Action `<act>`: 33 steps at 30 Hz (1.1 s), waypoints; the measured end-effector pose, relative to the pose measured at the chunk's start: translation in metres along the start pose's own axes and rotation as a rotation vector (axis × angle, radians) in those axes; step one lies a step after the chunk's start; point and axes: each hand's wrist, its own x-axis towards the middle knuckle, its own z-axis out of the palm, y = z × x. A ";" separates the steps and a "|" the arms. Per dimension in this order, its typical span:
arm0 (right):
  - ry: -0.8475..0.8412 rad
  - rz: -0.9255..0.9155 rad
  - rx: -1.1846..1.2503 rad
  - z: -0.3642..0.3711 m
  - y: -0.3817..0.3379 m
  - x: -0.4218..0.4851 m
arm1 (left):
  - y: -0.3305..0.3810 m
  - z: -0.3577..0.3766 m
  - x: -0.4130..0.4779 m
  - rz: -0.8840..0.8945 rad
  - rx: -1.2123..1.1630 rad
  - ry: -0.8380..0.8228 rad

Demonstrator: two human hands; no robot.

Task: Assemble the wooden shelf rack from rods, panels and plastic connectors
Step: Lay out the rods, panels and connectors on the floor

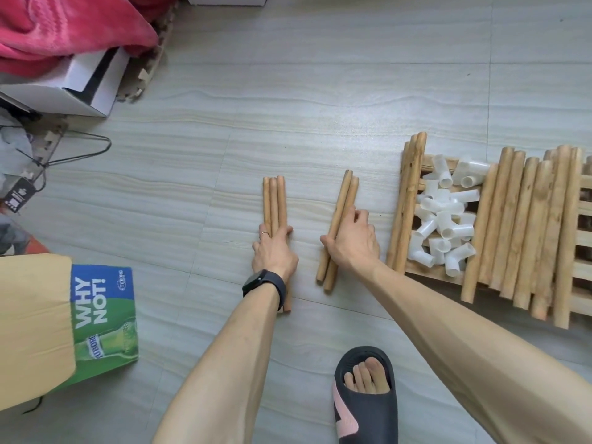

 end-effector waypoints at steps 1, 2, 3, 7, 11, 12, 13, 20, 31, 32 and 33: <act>-0.014 -0.022 -0.016 0.004 -0.001 -0.002 | 0.000 0.000 -0.001 0.005 0.006 -0.002; -0.036 -0.045 -0.025 0.007 -0.003 -0.004 | -0.001 0.000 -0.001 0.011 0.011 -0.002; -0.066 -0.072 -0.028 0.010 -0.004 -0.006 | -0.002 0.000 -0.001 0.019 0.015 -0.002; -0.189 -0.201 0.006 0.017 -0.011 -0.010 | -0.010 -0.001 0.001 0.059 0.006 0.029; -0.296 -0.130 0.052 0.009 -0.014 -0.010 | -0.017 -0.002 0.007 0.081 -0.018 0.054; -0.302 -0.121 0.062 0.001 -0.013 -0.011 | -0.017 -0.003 0.007 0.083 -0.026 0.056; -0.306 -0.128 0.056 -0.010 -0.013 -0.013 | -0.017 -0.004 0.006 0.079 -0.034 0.058; -0.281 -0.281 -0.161 -0.141 0.026 -0.049 | 0.033 -0.028 -0.010 0.191 0.029 0.125; 0.122 0.244 -0.194 -0.249 0.216 -0.091 | 0.252 -0.016 -0.121 0.798 0.195 -0.081; 0.155 0.301 -0.168 -0.246 0.229 -0.093 | 0.263 -0.007 -0.129 0.820 0.209 -0.107; 0.172 0.342 -0.151 -0.242 0.240 -0.094 | 0.272 0.004 -0.137 0.833 0.224 -0.137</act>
